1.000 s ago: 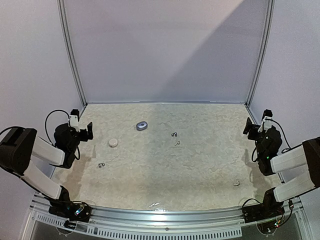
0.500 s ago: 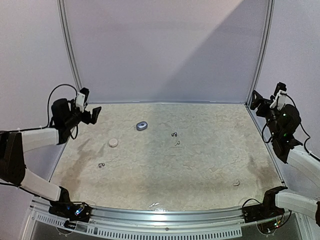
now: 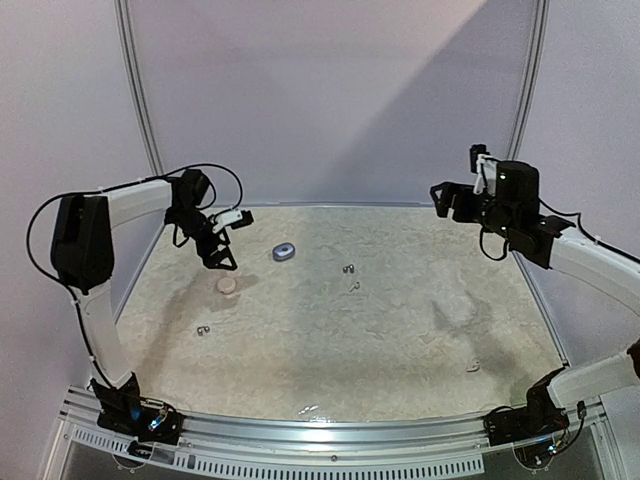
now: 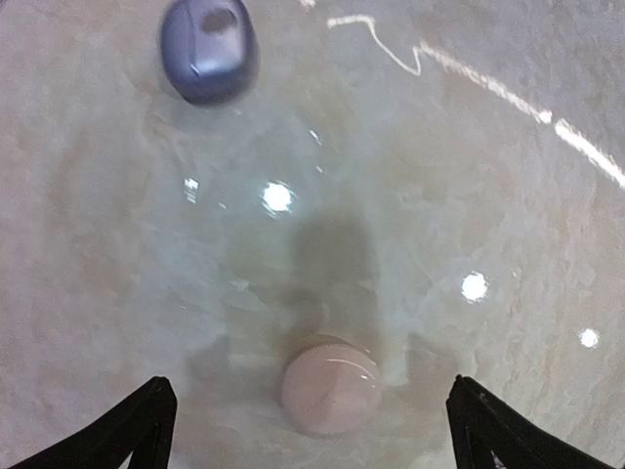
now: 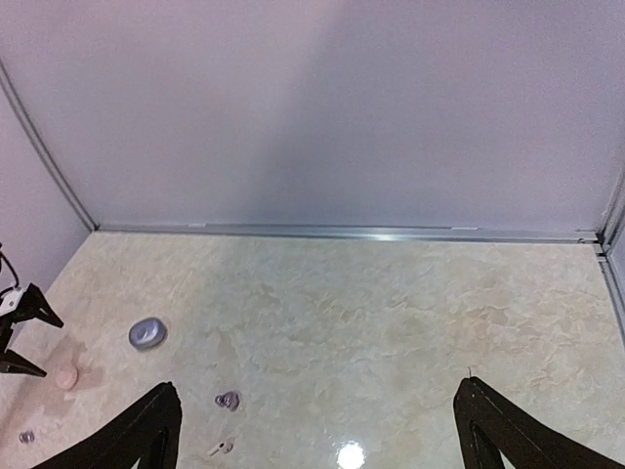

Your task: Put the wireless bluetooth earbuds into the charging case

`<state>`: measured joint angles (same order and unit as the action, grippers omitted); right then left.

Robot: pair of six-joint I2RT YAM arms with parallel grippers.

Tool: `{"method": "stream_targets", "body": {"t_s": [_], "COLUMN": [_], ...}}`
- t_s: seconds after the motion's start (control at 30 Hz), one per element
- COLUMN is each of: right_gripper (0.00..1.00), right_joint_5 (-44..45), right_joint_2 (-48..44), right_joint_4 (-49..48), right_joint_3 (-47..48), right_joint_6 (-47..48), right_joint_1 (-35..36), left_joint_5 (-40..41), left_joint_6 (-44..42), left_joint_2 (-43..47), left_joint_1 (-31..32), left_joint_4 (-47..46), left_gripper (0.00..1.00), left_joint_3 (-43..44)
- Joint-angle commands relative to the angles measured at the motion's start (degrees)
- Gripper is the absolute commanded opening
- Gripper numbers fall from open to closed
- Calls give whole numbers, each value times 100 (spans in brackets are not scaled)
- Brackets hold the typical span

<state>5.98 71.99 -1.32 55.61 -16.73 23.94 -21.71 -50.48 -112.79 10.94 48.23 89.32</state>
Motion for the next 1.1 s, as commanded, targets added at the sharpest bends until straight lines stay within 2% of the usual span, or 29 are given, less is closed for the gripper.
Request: {"method": "stream_targets", "body": {"t_s": [0.0,0.13,0.3,0.43,0.67,1.0,1.07], "right_gripper": [99,99,99,99,99,99,99], "right_joint_5": [292,299,261,308,294,351,352], "right_joint_2": [621,1194,1635,1704,1721,1810,1817], "right_joint_4": [1001,1303,1440,1388,1307,1365,1356], "right_joint_3": [528,968,1280,1285,1343,1417,1441], "right_joint_6": [356,451,527,426,387,397,406], "right_joint_1": [609,988,1301,1334,1337,1333,1341], "left_joint_5": [491,734,757,756,867,1111,1089], "left_joint_6": [-96,174,124,132,259,195,155], "left_joint_2": [-475,-651,-828,-952,-941,-930,-886], "left_joint_1": [132,176,189,198,206,222,223], "left_joint_4": [1449,947,913,1021,445,185,201], "left_gripper": [99,97,93,90,81,53,44], "left_joint_3": [130,22,-80,-174,-322,-415,-415]}}
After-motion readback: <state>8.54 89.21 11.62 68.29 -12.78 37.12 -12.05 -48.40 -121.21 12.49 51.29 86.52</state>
